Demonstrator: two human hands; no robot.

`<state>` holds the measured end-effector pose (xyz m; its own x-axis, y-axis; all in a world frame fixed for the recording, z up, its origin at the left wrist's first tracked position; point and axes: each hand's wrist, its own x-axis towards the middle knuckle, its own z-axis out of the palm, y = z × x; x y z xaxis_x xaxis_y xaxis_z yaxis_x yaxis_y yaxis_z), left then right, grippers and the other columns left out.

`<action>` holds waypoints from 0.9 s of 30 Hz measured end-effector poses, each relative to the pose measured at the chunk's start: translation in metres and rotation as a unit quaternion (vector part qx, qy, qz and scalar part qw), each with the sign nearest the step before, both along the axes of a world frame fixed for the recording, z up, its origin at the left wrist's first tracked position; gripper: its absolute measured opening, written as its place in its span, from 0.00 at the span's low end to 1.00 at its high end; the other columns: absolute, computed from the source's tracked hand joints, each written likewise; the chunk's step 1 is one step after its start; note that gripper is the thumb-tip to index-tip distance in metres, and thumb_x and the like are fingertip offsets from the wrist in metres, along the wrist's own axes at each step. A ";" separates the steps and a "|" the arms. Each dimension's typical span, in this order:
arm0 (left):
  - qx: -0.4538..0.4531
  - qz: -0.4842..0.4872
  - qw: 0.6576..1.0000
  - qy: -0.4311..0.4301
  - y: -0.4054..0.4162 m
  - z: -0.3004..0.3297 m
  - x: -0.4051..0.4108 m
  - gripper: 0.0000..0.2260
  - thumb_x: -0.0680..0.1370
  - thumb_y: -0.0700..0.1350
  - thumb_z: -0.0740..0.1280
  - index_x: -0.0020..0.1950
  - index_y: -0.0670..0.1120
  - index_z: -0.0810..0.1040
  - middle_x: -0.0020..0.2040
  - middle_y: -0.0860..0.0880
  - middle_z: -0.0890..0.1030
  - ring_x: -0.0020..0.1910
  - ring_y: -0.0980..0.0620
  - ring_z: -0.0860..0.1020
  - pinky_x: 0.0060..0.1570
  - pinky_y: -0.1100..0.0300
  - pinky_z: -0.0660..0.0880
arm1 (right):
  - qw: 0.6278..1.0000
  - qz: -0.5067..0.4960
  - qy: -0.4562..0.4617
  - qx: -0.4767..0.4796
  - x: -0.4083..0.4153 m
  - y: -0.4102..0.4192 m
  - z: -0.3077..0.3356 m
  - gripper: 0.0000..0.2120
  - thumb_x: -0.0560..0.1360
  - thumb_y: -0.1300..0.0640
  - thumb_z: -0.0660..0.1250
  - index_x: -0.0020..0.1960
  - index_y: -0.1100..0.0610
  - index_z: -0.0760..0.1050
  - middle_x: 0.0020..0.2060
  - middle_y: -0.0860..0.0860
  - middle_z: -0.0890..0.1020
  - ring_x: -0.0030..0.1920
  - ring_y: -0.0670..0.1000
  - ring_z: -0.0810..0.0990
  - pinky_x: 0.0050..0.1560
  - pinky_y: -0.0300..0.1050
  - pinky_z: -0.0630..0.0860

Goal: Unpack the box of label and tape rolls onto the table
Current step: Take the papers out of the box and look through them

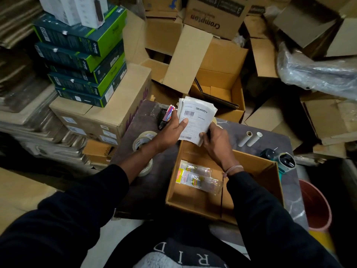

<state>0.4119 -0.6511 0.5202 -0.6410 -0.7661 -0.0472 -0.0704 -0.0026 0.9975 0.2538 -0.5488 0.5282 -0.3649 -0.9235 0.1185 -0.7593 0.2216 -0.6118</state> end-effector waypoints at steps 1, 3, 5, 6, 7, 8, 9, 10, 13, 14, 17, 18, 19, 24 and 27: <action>0.009 0.006 1.000 -0.003 -0.002 0.002 0.002 0.21 0.86 0.48 0.60 0.76 0.46 0.58 0.66 0.49 0.77 0.63 0.52 0.79 0.61 0.52 0.81 | 1.000 0.005 -0.002 -0.001 0.000 -0.003 0.002 0.13 0.79 0.56 0.65 0.63 0.58 0.73 0.57 0.56 0.84 0.55 0.56 0.84 0.51 0.54 0.83; 0.026 0.022 0.999 -0.013 -0.008 0.010 0.008 0.23 0.81 0.51 0.62 0.73 0.44 0.62 0.66 0.43 0.77 0.62 0.47 0.80 0.58 0.48 0.82 | 1.000 0.022 -0.017 0.001 0.001 -0.007 0.010 0.16 0.79 0.56 0.65 0.65 0.58 0.74 0.58 0.55 0.84 0.55 0.55 0.83 0.53 0.52 0.82; 0.020 0.048 0.999 -0.013 -0.017 0.015 0.017 0.15 0.82 0.47 0.62 0.65 0.43 0.65 0.59 0.43 0.80 0.54 0.46 0.82 0.49 0.52 0.83 | 0.998 0.037 -0.049 0.013 0.005 -0.011 0.019 0.16 0.78 0.56 0.67 0.65 0.57 0.76 0.55 0.54 0.85 0.52 0.54 0.83 0.52 0.50 0.82; 0.013 0.062 0.998 -0.021 -0.024 0.016 0.022 0.10 0.84 0.43 0.61 0.63 0.43 0.66 0.54 0.44 0.80 0.50 0.48 0.82 0.43 0.56 0.82 | 0.996 0.038 -0.071 0.029 0.009 -0.014 0.023 0.14 0.77 0.56 0.67 0.62 0.57 0.78 0.50 0.54 0.85 0.48 0.54 0.83 0.49 0.50 0.81; 0.000 0.068 0.997 -0.032 -0.029 0.018 0.029 0.07 0.85 0.40 0.60 0.62 0.42 0.67 0.51 0.45 0.80 0.45 0.51 0.82 0.39 0.58 0.81 | 0.993 0.035 -0.104 0.050 0.013 -0.017 0.027 0.11 0.76 0.57 0.68 0.58 0.58 0.80 0.45 0.55 0.86 0.43 0.54 0.84 0.46 0.51 0.81; -0.013 0.067 0.997 -0.046 -0.034 0.020 0.037 0.06 0.85 0.38 0.60 0.61 0.41 0.68 0.49 0.46 0.80 0.42 0.54 0.83 0.37 0.60 0.80 | 0.985 0.036 -0.151 0.074 0.019 -0.020 0.030 0.08 0.76 0.59 0.69 0.54 0.60 0.81 0.41 0.57 0.86 0.39 0.55 0.84 0.45 0.53 0.81; -0.018 0.059 0.997 -0.054 -0.040 0.019 0.047 0.05 0.84 0.36 0.61 0.59 0.40 0.70 0.48 0.46 0.80 0.39 0.58 0.83 0.35 0.62 0.80 | 0.974 0.040 -0.203 0.096 0.025 -0.023 0.033 0.06 0.76 0.60 0.69 0.52 0.61 0.81 0.39 0.59 0.86 0.35 0.55 0.83 0.43 0.53 0.82; -0.016 0.047 0.997 -0.056 -0.046 0.019 0.058 0.04 0.83 0.36 0.63 0.57 0.41 0.71 0.47 0.46 0.81 0.38 0.59 0.84 0.35 0.63 0.80 | 0.963 0.045 -0.242 0.109 0.031 -0.026 0.034 0.04 0.76 0.61 0.70 0.50 0.62 0.80 0.38 0.61 0.86 0.33 0.54 0.82 0.41 0.51 0.81; 0.015 0.031 0.997 -0.071 -0.051 0.019 0.090 0.07 0.76 0.43 0.68 0.51 0.44 0.75 0.48 0.42 0.84 0.41 0.52 0.84 0.41 0.56 0.80 | 0.954 0.039 -0.286 0.084 0.048 -0.035 0.033 0.06 0.75 0.62 0.72 0.46 0.64 0.77 0.37 0.60 0.85 0.30 0.51 0.81 0.33 0.43 0.78; 0.028 0.035 0.996 -0.079 -0.051 0.016 0.100 0.08 0.74 0.44 0.69 0.51 0.44 0.75 0.48 0.40 0.83 0.42 0.49 0.83 0.43 0.54 0.79 | 0.951 0.032 -0.299 0.076 0.053 -0.039 0.032 0.09 0.75 0.62 0.73 0.48 0.67 0.76 0.36 0.60 0.84 0.31 0.51 0.81 0.32 0.43 0.78; 0.059 0.035 0.991 -0.115 -0.052 0.004 0.134 0.06 0.77 0.38 0.71 0.52 0.42 0.76 0.49 0.41 0.84 0.43 0.48 0.83 0.46 0.52 0.79 | 0.953 0.035 -0.290 0.082 0.073 -0.054 0.019 0.09 0.74 0.63 0.72 0.49 0.68 0.77 0.35 0.58 0.82 0.32 0.53 0.80 0.33 0.45 0.76; 0.073 0.028 0.988 -0.135 -0.051 0.000 0.146 0.07 0.78 0.36 0.70 0.55 0.41 0.77 0.50 0.42 0.85 0.46 0.48 0.84 0.48 0.51 0.80 | 0.959 0.045 -0.264 0.095 0.081 -0.059 0.014 0.08 0.73 0.62 0.72 0.48 0.66 0.77 0.35 0.58 0.83 0.32 0.53 0.80 0.32 0.45 0.76; 0.086 0.020 0.984 -0.155 -0.051 -0.004 0.159 0.10 0.78 0.36 0.71 0.59 0.40 0.78 0.53 0.43 0.86 0.49 0.47 0.85 0.50 0.49 0.81 | 0.965 0.060 -0.233 0.107 0.090 -0.063 0.009 0.06 0.72 0.62 0.72 0.46 0.64 0.78 0.34 0.56 0.83 0.32 0.52 0.80 0.32 0.46 0.76; 0.147 0.045 0.967 -0.204 -0.041 -0.027 0.224 0.11 0.77 0.44 0.73 0.60 0.51 0.80 0.53 0.46 0.87 0.51 0.44 0.85 0.50 0.45 0.82 | 0.964 0.204 -0.071 0.152 0.145 -0.080 -0.005 0.04 0.72 0.62 0.71 0.47 0.59 0.81 0.41 0.56 0.86 0.38 0.52 0.82 0.41 0.50 0.82; 0.150 0.050 0.963 -0.218 -0.029 -0.045 0.256 0.13 0.78 0.45 0.74 0.60 0.43 0.79 0.54 0.42 0.86 0.53 0.43 0.85 0.52 0.44 0.82 | 0.944 0.281 0.063 0.161 0.180 -0.089 -0.016 0.11 0.74 0.57 0.69 0.55 0.57 0.82 0.50 0.58 0.86 0.48 0.58 0.83 0.47 0.46 0.76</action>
<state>0.6675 -0.6804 0.4754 -0.4336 -0.7331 -0.5240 -0.4672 -0.3144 0.8264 0.4342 -0.6378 0.5126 0.1924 -0.9622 -0.1925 -0.8742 -0.0790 -0.4792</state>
